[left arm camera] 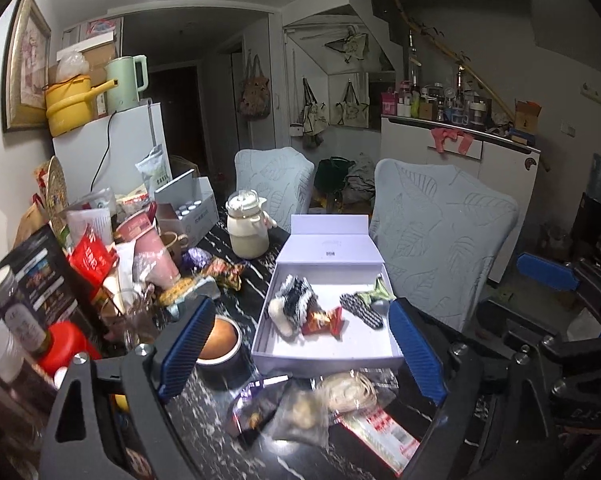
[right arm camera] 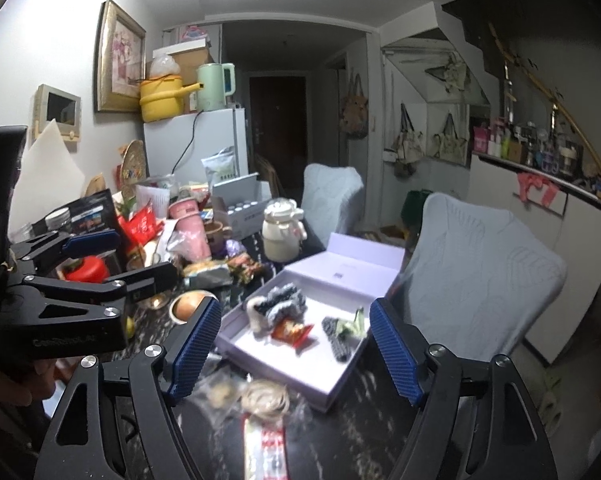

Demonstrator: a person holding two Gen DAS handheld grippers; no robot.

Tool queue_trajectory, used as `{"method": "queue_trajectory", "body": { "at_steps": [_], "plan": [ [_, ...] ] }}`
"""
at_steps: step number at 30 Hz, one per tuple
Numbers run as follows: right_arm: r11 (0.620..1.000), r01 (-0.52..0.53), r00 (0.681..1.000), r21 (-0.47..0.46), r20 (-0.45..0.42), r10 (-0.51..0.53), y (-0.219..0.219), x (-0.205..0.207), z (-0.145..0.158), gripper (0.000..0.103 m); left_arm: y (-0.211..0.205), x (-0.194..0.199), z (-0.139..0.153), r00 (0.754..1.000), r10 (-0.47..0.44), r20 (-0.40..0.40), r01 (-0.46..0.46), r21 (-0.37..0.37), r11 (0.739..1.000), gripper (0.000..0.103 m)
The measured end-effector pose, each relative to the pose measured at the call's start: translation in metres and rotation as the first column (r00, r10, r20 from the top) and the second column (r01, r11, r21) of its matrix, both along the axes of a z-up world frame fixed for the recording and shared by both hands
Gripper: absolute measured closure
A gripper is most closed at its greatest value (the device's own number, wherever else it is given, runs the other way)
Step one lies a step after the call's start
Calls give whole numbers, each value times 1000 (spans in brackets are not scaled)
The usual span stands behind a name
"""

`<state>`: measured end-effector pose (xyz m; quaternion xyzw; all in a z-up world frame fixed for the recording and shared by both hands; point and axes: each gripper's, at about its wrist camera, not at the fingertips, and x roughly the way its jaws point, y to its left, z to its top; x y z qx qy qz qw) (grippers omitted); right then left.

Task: Organize soft objects
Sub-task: 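Withdraw both tools from the box toward the bagged items on the table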

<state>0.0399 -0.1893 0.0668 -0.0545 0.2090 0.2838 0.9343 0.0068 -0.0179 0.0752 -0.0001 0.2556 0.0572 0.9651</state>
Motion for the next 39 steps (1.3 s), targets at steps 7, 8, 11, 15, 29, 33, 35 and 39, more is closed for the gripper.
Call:
{"method": "queue_trajectory", "body": {
  "at_steps": [7,8,11,15,29,33,35,39],
  "plan": [
    [1000,-7,999,-11,-37,7,-5,-27,-19,25,-3,-32,-14,1000,-20,4,20,-29,999,13],
    [1000,-9,999,-13,-38,8,-6,-31,-21,25,-3,-36,-15,1000,-18,2,18,-30,999,14],
    [1000,-9,999,-18,-42,9,-7,-39,-26,25,-3,-47,-21,1000,-5,-6,4,-30,1000,13],
    [1000,-10,998,-21,-55,9,-8,-50,-33,25,-2,-58,-32,1000,2,-26,-3,-41,999,14],
    [999,-20,983,-39,-183,12,-2,-67,-86,25,16,-69,-83,992,1,-130,-20,-142,990,14],
    [999,-30,971,-36,-240,21,-1,-58,-104,25,22,-65,-98,988,-3,-157,-24,-170,985,14],
    [999,-33,963,-40,-269,21,0,-52,-113,25,25,-60,-106,985,-9,-173,-23,-184,983,14],
    [998,-37,949,-51,-314,19,5,-40,-129,25,30,-50,-120,981,-12,-194,-27,-197,980,14]
  ]
}}
